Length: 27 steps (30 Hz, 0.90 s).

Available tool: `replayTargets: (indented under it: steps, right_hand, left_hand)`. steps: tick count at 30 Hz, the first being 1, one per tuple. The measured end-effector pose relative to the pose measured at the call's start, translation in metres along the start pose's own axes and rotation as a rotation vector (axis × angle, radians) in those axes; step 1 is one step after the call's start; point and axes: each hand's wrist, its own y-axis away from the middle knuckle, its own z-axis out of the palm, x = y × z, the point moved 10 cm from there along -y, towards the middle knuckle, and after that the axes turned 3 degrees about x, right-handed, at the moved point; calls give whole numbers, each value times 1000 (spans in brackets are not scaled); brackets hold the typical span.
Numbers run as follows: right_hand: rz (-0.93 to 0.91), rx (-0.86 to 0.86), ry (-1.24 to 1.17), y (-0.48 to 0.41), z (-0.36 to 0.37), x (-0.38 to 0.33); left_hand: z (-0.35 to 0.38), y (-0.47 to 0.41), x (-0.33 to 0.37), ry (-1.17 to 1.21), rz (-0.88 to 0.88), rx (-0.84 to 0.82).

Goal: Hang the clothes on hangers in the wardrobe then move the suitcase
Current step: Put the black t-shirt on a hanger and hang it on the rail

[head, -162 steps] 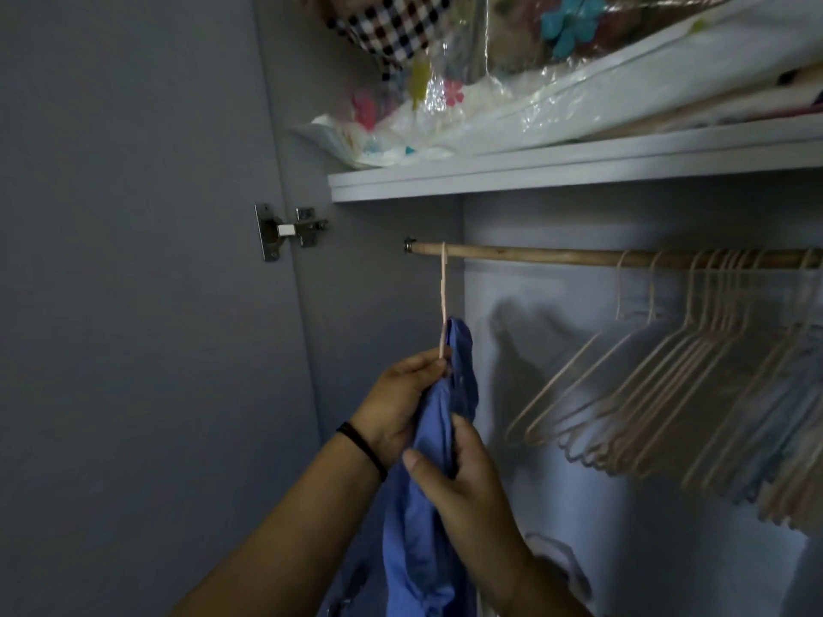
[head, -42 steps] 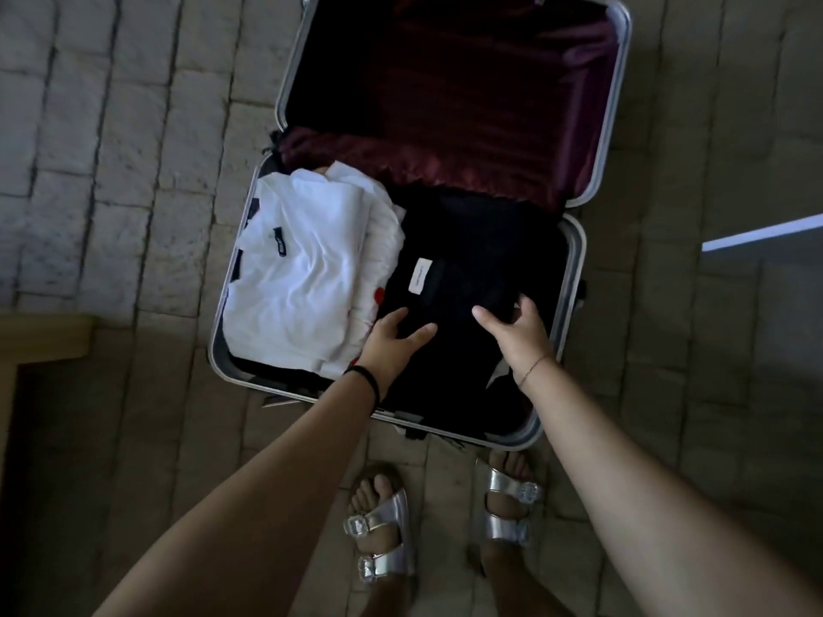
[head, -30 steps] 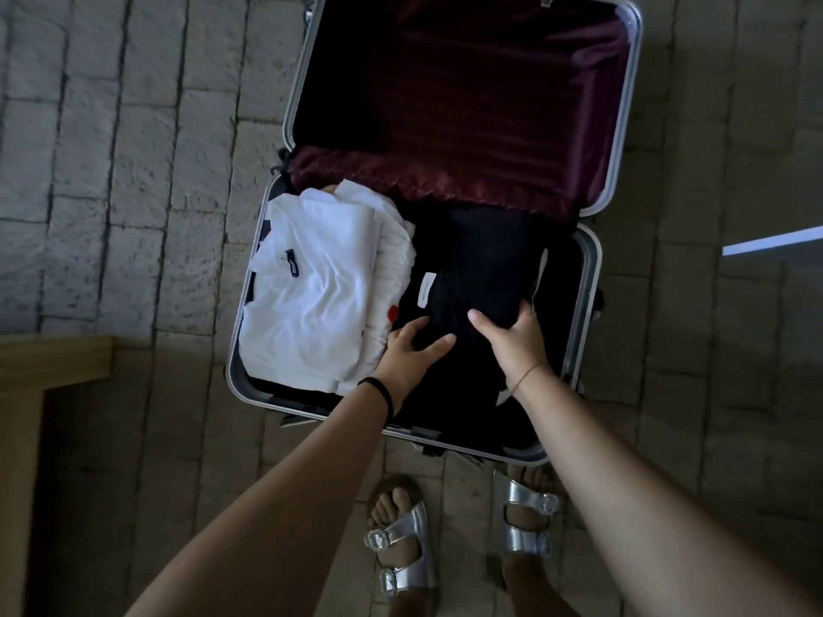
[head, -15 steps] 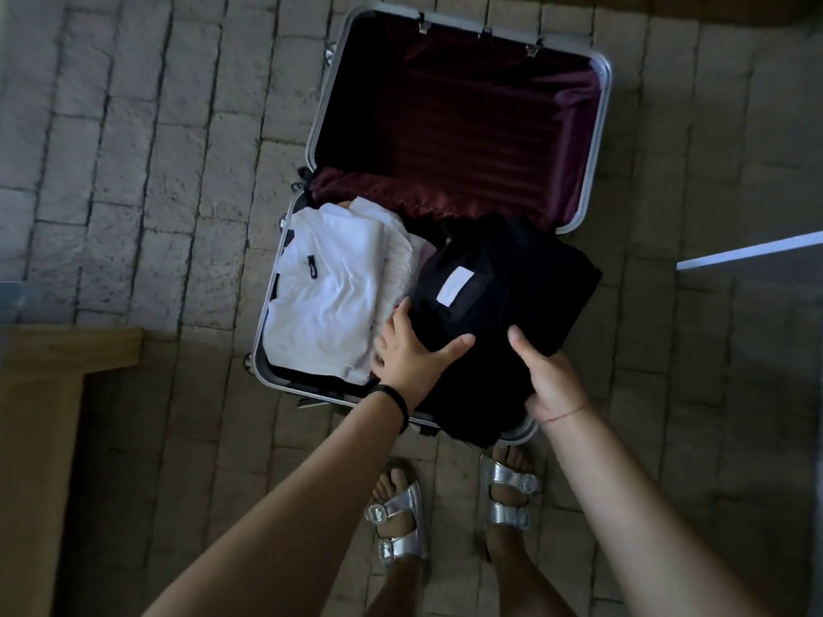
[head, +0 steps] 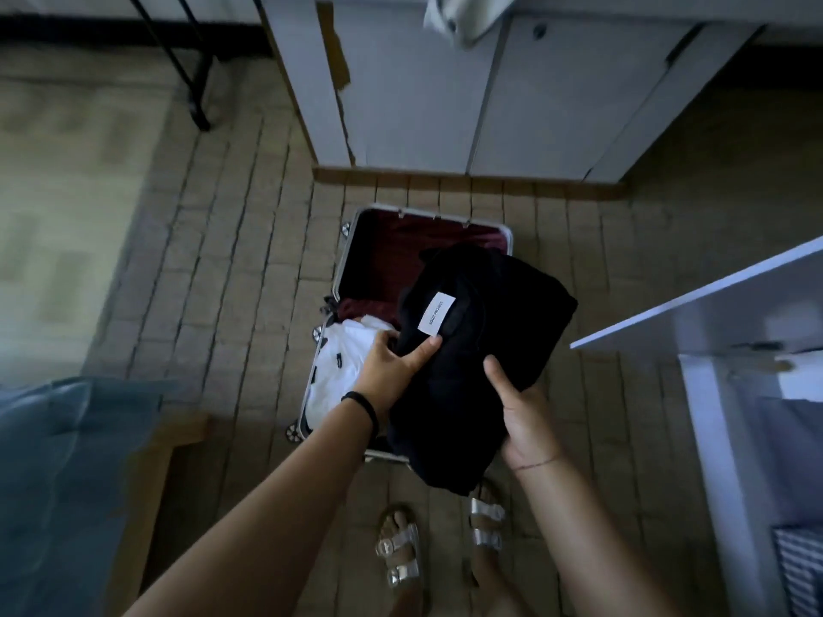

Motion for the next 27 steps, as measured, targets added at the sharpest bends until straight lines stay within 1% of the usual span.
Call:
replayTargets:
  steps: [3,5,7,9,11,12,14,15,16,18,21,23,25,27]
  right_hand:
    - [-48,-26,17,36,20,-56]
    - [-47,-33,43,62,28,-85]
    - [-10,-67,81,89,35,-109]
    - [-14,-121,164,119,40,-140]
    - [-133,-138,263,145,40,-184]
    - [-231,-94,296,154,36,-210]
    - [-427,67,341,167,17,-269]
    - [-498,99,376,172,14,-295]
    - [-546,63,419,175,18,-318]
    - [-574,-70,522,177,33,-350]
    - [-514,-196,623,185,41,-375]
    - [-481,-270,654,193,42,-378]
    - [-478,-303,735,203,36,-377]
    - [-525,-250,781,212,17,-383]
  left_hand:
    - [-13,44,64,-13,103,65]
    - [-21,78,111,-45,191,90]
    - [-26,110,158,-111,303,83]
    - [-28,142,205,-212,433,63]
    - [-30,169,249,-303,546,17]
    - [-31,182,270,-352,599,-5]
    - [-32,207,309,-441,696,-59]
    - [-31,220,325,-474,733,-98]
    - [-29,232,340,-504,768,-140]
    - [-19,255,362,-568,829,-228]
    - [9,285,376,-656,899,-375]
    - [32,302,380,-692,939,-446]
    - [54,314,382,-721,986,-492]
    - [75,321,384,-766,1035,-511]
